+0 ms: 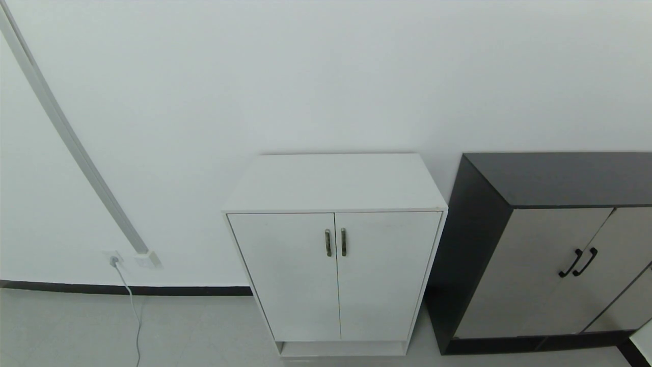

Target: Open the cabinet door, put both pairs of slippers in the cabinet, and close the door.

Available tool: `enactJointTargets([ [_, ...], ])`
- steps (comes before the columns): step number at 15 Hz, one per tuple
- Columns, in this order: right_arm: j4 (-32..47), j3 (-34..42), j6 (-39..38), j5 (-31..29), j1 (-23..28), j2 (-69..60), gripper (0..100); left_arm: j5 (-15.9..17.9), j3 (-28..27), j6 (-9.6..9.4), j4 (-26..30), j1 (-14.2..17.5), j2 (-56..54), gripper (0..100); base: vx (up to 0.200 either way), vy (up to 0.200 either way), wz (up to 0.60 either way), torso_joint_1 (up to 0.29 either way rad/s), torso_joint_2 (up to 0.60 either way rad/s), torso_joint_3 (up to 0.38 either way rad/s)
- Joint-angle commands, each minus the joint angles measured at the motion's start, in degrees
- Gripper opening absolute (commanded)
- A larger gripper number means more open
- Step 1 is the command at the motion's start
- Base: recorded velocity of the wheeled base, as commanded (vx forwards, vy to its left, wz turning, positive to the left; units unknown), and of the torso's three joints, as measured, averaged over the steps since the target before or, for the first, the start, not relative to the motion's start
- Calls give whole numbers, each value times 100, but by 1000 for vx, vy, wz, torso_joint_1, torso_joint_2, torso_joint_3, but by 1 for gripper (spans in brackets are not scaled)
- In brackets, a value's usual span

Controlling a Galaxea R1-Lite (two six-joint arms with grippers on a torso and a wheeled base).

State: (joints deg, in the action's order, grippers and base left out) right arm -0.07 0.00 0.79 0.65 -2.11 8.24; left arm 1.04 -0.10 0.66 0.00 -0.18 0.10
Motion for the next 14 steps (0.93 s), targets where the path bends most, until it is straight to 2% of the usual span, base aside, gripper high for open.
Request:
enactJointTargets([
  [1,-1,0,0,-3,158,-675,0,2,1,4,0,1,-1,0,0,0,0,0,0,0],
  [8,7,-9,26,-47,211,-815,0,2,1,4,0,1,-1,0,0,0,0,0,0,0],
  [11,-37,0,-475,-425,211,-824,0,2,1,4,0,1,-1,0,0,0,0,0,0,0],
  [14,-54,0,-615,-574,211,-815,0,2,1,-4,0,1,-1,0,0,0,0,0,0,0],
])
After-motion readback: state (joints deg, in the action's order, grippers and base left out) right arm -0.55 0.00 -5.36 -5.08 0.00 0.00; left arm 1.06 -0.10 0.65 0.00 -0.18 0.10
